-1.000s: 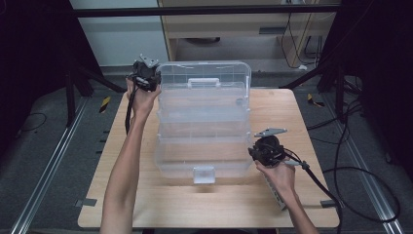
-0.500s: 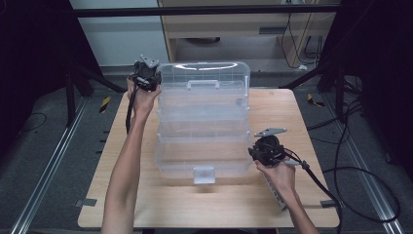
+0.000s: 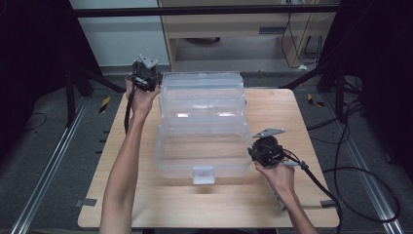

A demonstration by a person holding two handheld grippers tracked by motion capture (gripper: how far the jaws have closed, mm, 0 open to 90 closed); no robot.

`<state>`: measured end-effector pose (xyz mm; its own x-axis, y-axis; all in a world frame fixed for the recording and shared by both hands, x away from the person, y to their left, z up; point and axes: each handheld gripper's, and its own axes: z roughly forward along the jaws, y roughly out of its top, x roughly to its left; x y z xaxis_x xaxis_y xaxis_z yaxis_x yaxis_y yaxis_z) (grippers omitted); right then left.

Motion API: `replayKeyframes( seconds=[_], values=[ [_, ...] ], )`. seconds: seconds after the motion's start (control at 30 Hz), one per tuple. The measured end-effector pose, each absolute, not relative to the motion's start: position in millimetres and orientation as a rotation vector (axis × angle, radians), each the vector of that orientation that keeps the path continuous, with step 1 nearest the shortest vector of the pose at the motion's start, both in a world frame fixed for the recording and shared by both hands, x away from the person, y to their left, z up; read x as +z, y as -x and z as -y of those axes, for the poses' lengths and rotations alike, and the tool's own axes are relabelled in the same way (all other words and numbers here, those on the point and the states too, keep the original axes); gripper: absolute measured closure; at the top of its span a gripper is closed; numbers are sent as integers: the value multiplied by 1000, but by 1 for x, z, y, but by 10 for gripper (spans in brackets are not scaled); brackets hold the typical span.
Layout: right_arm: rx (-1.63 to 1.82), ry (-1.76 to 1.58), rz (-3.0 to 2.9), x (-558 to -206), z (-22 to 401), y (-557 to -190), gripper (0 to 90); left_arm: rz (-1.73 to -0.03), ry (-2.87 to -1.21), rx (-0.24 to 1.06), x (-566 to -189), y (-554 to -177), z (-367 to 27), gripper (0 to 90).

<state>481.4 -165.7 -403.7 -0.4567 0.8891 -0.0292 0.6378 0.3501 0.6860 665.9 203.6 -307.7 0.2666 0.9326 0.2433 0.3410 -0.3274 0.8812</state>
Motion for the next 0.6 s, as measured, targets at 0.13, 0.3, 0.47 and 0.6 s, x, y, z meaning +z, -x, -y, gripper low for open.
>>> replayKeyframes(
  seconds=[0.13, 0.3, 0.47, 0.6],
  values=[
    [866, -1333, -2222, -404, 167, -482, 778, -1156, -1807, 1027, -303, -658, -209, 778],
    [872, -1338, -2228, -404, 167, -482, 775, -1121, -1808, 974, -296, -633, -216, 749],
    [882, -1343, -2231, -404, 169, -483, 773, -1085, -1828, 950, -294, -611, -219, 714],
    [883, -1346, -2231, -404, 169, -483, 773, -1061, -1838, 937, -294, -588, -225, 697]
  ],
)
